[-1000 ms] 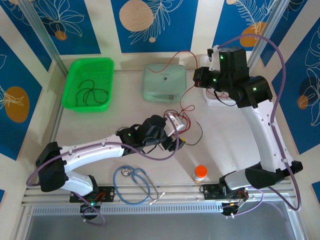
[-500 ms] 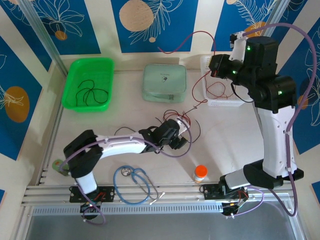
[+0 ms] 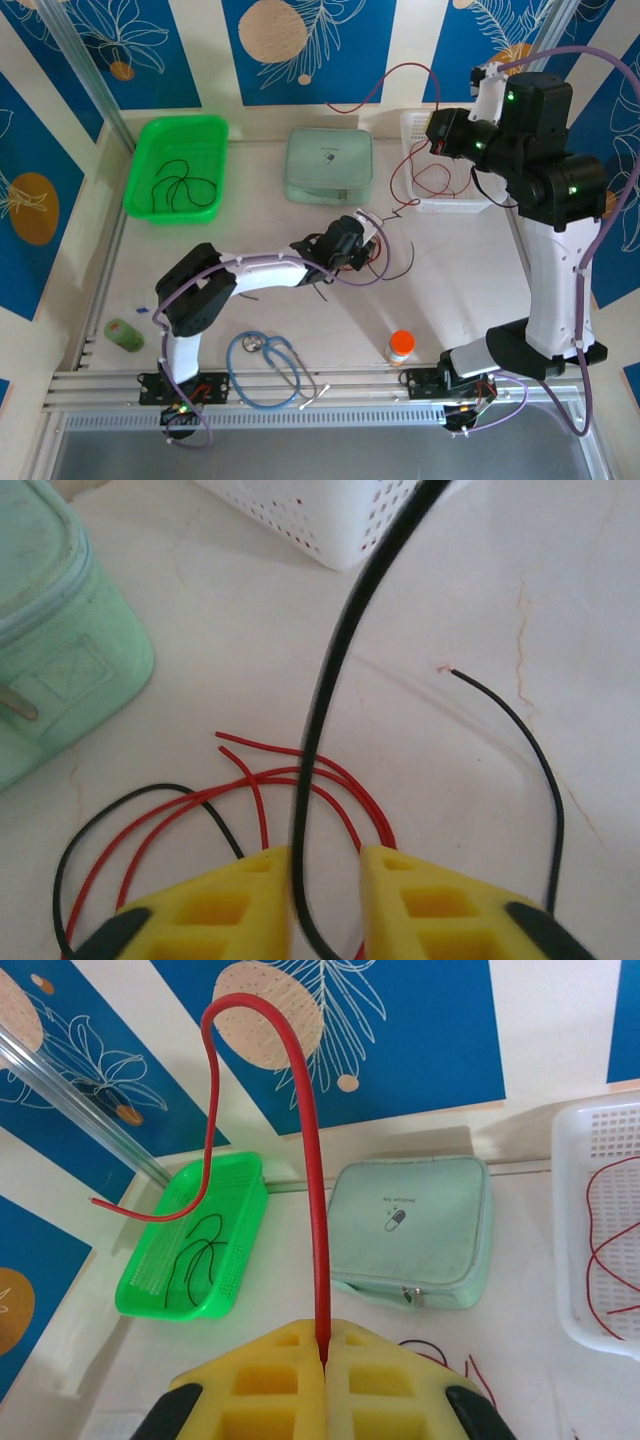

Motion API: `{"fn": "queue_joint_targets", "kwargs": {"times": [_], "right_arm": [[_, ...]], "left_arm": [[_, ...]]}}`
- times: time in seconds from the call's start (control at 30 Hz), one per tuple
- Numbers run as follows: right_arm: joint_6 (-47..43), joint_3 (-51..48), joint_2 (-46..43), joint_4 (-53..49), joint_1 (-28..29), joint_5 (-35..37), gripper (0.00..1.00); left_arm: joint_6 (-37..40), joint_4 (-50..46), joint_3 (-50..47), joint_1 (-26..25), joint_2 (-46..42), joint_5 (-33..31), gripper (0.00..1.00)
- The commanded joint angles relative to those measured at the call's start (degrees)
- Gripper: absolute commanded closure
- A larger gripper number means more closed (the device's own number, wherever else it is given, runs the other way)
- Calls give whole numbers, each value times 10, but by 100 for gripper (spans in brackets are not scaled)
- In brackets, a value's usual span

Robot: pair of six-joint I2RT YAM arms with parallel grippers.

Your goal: Untangle the cables

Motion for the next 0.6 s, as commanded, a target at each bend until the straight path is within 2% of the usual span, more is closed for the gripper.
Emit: {"fn": "queue_joint_targets", "kwargs": {"times": [0.0, 0.1, 0.4, 0.57], "right_arm": [[-12, 16, -22, -8, -9, -13, 100], [-14, 26, -27, -12, -17, -13, 100], [-23, 23, -49, -14, -66, 14, 100], [-27, 15, -53, 0, -129, 27, 100]], "left_arm": [[-13, 16, 1, 17, 11, 2, 88], [-24, 17, -14, 32, 9, -3, 100], [-39, 7, -82, 60, -42, -53, 100], [-56, 0, -137, 67, -89, -82, 100]]}}
